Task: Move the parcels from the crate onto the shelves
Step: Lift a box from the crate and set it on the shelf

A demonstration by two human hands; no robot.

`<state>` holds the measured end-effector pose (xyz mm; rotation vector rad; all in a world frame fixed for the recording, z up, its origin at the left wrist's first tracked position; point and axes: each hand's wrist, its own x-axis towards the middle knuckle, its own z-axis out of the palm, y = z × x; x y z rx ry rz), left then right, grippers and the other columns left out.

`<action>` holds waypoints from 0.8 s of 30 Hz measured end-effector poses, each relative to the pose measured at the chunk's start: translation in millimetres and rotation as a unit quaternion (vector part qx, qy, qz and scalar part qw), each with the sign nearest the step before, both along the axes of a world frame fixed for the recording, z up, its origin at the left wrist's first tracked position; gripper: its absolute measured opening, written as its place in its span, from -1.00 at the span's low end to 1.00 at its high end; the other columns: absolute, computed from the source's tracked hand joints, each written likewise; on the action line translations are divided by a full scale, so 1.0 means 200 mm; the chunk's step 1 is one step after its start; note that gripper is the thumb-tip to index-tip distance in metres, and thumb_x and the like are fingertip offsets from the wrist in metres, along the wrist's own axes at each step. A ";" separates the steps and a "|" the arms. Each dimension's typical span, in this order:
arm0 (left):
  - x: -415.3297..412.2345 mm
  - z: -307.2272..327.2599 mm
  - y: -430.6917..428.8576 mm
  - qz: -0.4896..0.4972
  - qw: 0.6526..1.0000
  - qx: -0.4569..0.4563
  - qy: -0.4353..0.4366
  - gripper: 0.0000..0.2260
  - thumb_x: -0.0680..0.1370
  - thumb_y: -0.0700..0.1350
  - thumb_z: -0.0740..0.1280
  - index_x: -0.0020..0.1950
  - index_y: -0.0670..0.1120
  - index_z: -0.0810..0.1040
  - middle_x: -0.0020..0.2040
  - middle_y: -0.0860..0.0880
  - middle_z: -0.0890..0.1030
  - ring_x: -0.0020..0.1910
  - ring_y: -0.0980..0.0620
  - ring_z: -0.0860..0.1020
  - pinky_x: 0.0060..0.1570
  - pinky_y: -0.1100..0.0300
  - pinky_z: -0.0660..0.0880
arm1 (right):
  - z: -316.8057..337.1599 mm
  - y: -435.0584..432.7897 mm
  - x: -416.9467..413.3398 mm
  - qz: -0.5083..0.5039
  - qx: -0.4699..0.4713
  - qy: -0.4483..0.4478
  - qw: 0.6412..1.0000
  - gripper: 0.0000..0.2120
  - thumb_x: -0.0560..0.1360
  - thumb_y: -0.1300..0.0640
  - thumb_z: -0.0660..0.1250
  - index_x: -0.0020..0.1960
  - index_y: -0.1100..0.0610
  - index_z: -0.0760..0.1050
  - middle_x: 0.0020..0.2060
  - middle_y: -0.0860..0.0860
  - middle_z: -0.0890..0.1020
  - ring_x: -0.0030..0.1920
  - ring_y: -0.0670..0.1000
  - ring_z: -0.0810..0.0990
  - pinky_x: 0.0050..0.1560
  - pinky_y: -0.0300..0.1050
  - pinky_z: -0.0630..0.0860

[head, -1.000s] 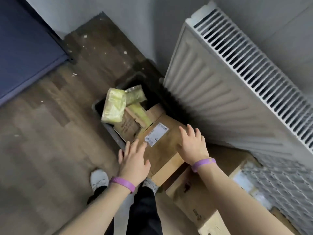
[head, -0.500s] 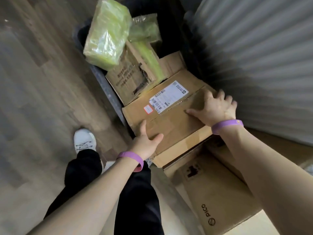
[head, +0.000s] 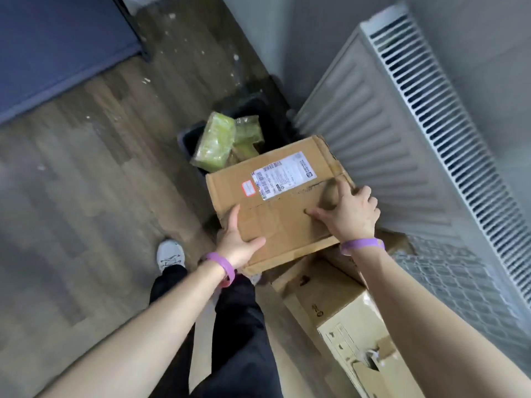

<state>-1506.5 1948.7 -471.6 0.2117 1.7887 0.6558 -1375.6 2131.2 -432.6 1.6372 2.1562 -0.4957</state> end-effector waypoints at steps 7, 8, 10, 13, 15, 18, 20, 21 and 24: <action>-0.69 0.77 -0.04 0.000 0.973 0.141 0.185 -0.19 0.44 -0.19 0.45 0.52 0.09 0.02 0.54 0.07 0.09 0.47 -0.02 0.18 0.44 0.12 0.16 | 0.72 -0.13 -0.48 0.001 0.087 0.195 0.977 -0.12 0.28 -0.28 0.50 0.50 -0.13 0.20 0.23 0.19 0.34 0.16 0.30 0.39 0.22 0.16 0.38; -0.78 0.88 -0.08 0.006 0.966 0.156 0.208 -0.19 0.45 -0.19 0.44 0.52 0.12 0.02 0.54 0.09 0.09 0.48 0.00 0.16 0.42 0.16 0.15 | 0.81 -0.18 -0.56 0.006 0.100 0.221 0.970 -0.12 0.29 -0.27 0.50 0.50 -0.13 0.20 0.24 0.19 0.33 0.17 0.31 0.39 0.22 0.15 0.37; -0.95 1.08 -0.18 0.034 0.950 0.182 0.252 -0.19 0.45 -0.20 0.43 0.52 0.18 0.03 0.52 0.16 0.11 0.48 0.06 0.13 0.34 0.24 0.14 | 0.98 -0.27 -0.72 0.020 0.122 0.265 0.956 -0.12 0.30 -0.26 0.50 0.51 -0.14 0.20 0.27 0.19 0.31 0.18 0.30 0.37 0.25 0.12 0.35; -1.18 1.37 -0.36 0.085 0.919 0.219 0.315 -0.20 0.45 -0.22 0.43 0.51 0.23 0.06 0.46 0.26 0.15 0.46 0.11 0.14 0.25 0.32 0.12 | 1.23 -0.44 -1.00 0.041 0.142 0.322 0.935 -0.13 0.31 -0.24 0.50 0.51 -0.13 0.20 0.30 0.18 0.30 0.20 0.29 0.36 0.28 0.09 0.32; -1.32 1.54 -0.48 0.107 0.897 0.238 0.357 -0.19 0.45 -0.21 0.43 0.50 0.27 0.05 0.46 0.25 0.16 0.42 0.13 0.18 0.22 0.31 0.15 | 1.38 -0.55 -1.19 0.054 0.153 0.363 0.917 -0.14 0.31 -0.20 0.52 0.51 -0.12 0.22 0.31 0.20 0.30 0.22 0.28 0.36 0.30 0.08 0.30; -1.51 1.74 -0.70 0.158 0.872 0.243 0.394 -0.18 0.45 -0.15 0.41 0.43 0.43 0.01 0.35 0.01 0.32 0.00 0.42 0.36 -0.11 0.42 0.32 | 1.54 -0.72 -1.45 0.075 0.148 0.435 0.885 -0.16 0.31 -0.09 0.56 0.50 -0.08 0.27 0.32 0.19 0.31 0.27 0.24 0.32 0.34 0.07 0.26; -1.62 1.86 -0.86 0.190 0.849 0.252 0.425 -0.18 0.45 -0.13 0.41 0.40 0.48 -0.01 0.29 0.00 0.34 -0.11 0.60 0.30 -0.30 0.51 0.27 | 1.63 -0.85 -1.60 0.092 0.136 0.486 0.859 -0.17 0.31 -0.04 0.57 0.49 -0.07 0.28 0.33 0.17 0.30 0.30 0.19 0.29 0.39 0.05 0.24; -1.67 1.92 -0.94 0.204 0.836 0.257 0.440 -0.18 0.45 -0.14 0.42 0.40 0.49 0.00 0.30 0.02 0.34 -0.10 0.66 0.26 -0.29 0.55 0.27 | 1.67 -0.91 -1.67 0.104 0.130 0.507 0.846 -0.18 0.32 -0.01 0.57 0.49 -0.07 0.29 0.33 0.15 0.29 0.31 0.17 0.28 0.41 0.08 0.25; -1.74 2.06 -1.14 0.240 0.800 0.252 0.490 -0.19 0.45 -0.13 0.43 0.37 0.51 0.03 0.30 0.06 0.32 -0.02 0.51 0.34 -0.19 0.56 0.26 | 1.74 -1.05 -1.82 0.130 0.114 0.557 0.813 -0.19 0.33 0.04 0.57 0.49 -0.09 0.28 0.33 0.10 0.29 0.31 0.09 0.27 0.37 0.14 0.34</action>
